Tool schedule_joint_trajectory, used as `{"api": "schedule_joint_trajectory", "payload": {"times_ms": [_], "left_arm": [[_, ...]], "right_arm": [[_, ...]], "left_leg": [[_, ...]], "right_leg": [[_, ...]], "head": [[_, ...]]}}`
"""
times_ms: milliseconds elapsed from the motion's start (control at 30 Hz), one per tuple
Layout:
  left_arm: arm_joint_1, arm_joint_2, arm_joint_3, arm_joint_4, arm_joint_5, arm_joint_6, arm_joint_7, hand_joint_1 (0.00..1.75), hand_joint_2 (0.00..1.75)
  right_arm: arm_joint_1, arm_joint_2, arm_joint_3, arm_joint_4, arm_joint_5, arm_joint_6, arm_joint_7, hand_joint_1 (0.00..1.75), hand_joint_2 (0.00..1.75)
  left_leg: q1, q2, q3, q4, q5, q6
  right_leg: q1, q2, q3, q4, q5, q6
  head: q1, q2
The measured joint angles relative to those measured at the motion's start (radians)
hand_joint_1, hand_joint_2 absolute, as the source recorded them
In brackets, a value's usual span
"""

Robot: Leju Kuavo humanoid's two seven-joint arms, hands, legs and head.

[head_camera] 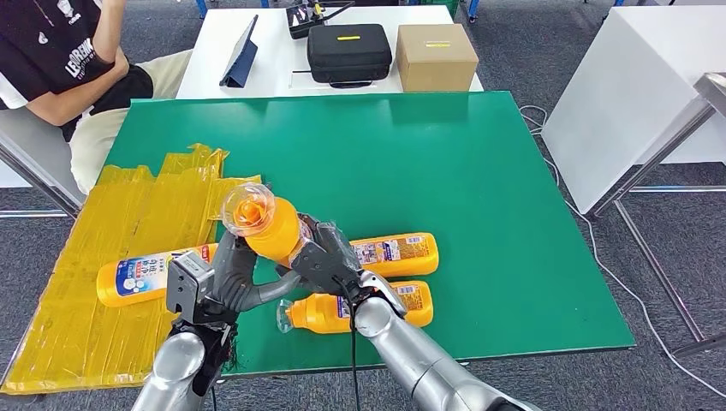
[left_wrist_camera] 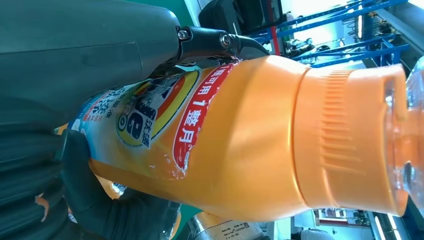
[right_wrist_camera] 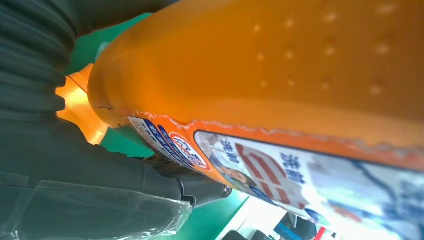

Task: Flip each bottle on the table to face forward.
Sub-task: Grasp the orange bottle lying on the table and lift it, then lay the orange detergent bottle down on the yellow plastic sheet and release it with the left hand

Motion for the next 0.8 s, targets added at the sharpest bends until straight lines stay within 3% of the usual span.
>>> {"api": "schedule_joint_trajectory", "payload": {"times_ms": [800], "left_arm": [[-0.009,-0.018,0.024,0.078,-0.021,0.053,0.007,0.0,1.75]], "right_arm": [[-0.006,0.012,0.104,0.046,0.078,-0.039,0.004,1.75,1.75]], "left_leg": [[0.001,0.0,-0.002,0.0,0.0,-0.001]], "right_leg": [[0.0,0.001,-0.002,0.0,0.0,0.0]], "head": [[-0.002,0.0]]}}
